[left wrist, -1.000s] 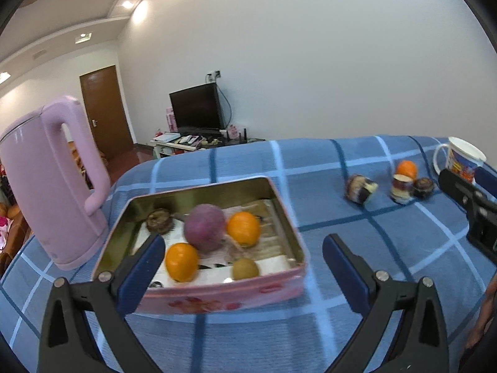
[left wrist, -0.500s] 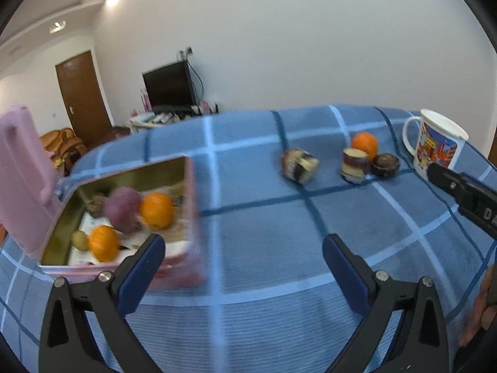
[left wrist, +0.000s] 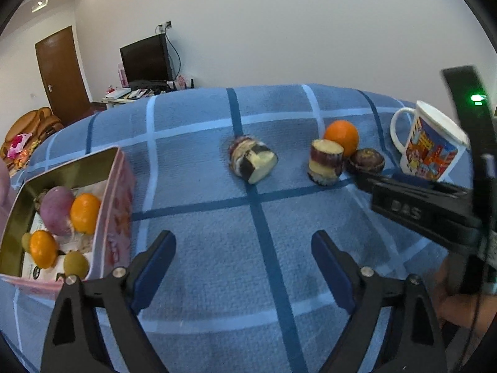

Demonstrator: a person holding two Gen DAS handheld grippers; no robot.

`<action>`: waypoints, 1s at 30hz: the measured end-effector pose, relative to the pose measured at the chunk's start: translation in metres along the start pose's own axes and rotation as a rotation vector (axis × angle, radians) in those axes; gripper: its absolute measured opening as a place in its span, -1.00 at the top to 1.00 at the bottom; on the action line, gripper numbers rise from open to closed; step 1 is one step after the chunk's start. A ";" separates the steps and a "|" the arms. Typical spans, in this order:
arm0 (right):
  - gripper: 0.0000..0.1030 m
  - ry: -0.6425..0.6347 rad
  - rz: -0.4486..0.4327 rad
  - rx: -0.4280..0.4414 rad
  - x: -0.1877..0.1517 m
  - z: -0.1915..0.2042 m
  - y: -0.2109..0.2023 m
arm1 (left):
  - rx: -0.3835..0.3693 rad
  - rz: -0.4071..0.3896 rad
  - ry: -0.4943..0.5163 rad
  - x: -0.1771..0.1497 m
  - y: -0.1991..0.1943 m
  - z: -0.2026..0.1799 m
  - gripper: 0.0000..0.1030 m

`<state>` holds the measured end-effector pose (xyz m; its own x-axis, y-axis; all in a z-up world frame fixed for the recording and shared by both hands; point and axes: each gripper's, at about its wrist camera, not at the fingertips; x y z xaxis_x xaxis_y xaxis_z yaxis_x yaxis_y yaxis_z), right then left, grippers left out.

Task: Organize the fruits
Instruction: 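Grasp a brown mangosteen with the right tool while the left tool grasps a sugarcane piece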

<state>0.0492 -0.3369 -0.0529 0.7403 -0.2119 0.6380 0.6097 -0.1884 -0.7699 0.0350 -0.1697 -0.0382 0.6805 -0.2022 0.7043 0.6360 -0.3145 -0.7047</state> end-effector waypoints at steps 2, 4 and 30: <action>-0.10 0.008 0.016 0.011 0.006 0.000 0.008 | -0.009 -0.005 0.000 0.003 0.002 0.000 -0.76; -0.10 -0.001 0.016 0.013 0.013 0.001 0.014 | -0.016 0.000 0.001 0.007 0.006 -0.001 -0.76; 0.14 0.070 -0.101 0.127 -0.054 -0.074 -0.065 | -0.065 -0.006 0.113 0.048 0.045 -0.052 -0.37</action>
<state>-0.0516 -0.3839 -0.0368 0.6545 -0.2648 0.7082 0.7142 -0.0909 -0.6940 0.0776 -0.2424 -0.0318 0.6288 -0.3022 0.7164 0.6128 -0.3745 -0.6958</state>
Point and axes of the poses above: each gripper's, at about its wrist camera, not at the fingertips, and y roughly the way its jaws point, z to its left, x to its top, and after that the axes turned 8 degrees about -x, right-handed
